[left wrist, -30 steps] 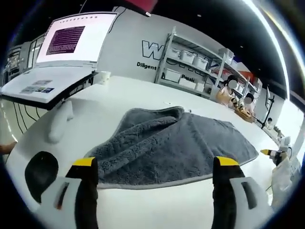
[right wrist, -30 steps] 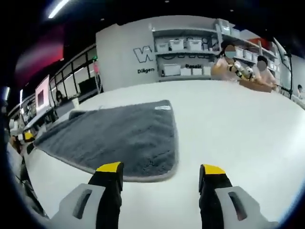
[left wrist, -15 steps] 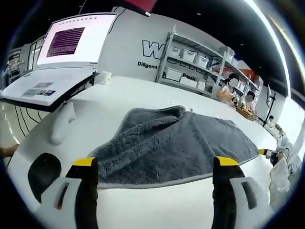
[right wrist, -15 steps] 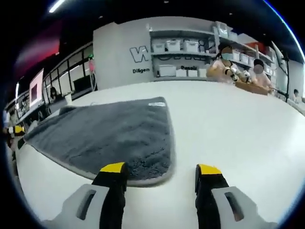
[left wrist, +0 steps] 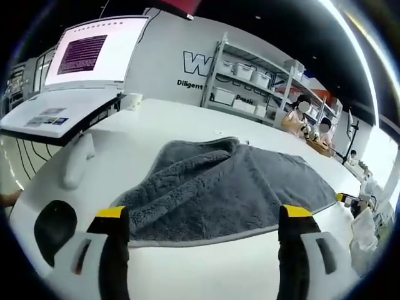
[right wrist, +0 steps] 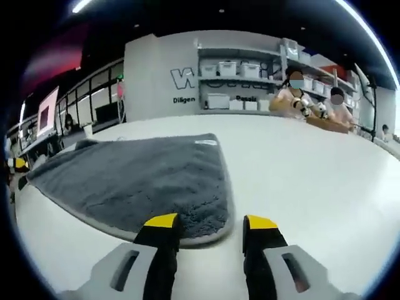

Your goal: Open the folded towel by lifting each exposed corner and separating the folded layers until the towel lies flat within the target outline without major curled edges

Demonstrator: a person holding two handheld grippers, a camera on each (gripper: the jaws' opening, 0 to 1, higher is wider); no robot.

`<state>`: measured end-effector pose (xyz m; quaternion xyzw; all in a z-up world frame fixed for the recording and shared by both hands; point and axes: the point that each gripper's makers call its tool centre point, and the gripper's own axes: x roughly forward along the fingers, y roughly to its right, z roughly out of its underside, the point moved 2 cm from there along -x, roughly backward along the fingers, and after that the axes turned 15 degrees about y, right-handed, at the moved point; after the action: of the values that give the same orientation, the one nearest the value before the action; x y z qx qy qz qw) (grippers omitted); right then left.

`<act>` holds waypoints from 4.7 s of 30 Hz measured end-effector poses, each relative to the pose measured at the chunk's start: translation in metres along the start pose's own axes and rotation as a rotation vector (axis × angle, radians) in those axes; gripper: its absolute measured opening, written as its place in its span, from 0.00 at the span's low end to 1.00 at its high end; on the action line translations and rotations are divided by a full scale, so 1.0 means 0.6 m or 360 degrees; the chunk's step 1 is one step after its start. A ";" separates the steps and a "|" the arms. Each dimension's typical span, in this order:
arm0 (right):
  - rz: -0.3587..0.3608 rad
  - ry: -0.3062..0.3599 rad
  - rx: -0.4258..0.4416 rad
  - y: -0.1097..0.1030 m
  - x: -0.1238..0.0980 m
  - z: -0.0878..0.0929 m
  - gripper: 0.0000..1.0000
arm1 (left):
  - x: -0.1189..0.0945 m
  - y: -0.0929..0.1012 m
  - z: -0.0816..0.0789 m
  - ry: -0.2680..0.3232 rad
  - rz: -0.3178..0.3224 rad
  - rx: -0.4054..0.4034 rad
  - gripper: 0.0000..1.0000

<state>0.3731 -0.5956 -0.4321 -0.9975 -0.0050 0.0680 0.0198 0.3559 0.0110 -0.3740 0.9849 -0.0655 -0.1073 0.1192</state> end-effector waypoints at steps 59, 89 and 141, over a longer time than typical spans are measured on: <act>0.0143 0.0035 -0.0117 0.037 -0.017 0.001 0.00 | -0.013 -0.012 0.013 -0.0076 -0.0010 0.0044 0.95; 0.0230 0.0027 -0.0108 0.070 -0.054 0.005 0.00 | -0.016 -0.013 0.019 -0.0099 -0.0005 0.0051 0.94; 0.0404 -0.0017 -0.0138 0.145 -0.105 0.008 0.00 | -0.020 -0.006 0.017 -0.0100 0.0022 0.0056 0.94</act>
<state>0.3106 -0.6833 -0.4321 -0.9896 0.1183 0.0751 -0.0320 0.3425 0.0141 -0.3825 0.9825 -0.0780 -0.1364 0.1005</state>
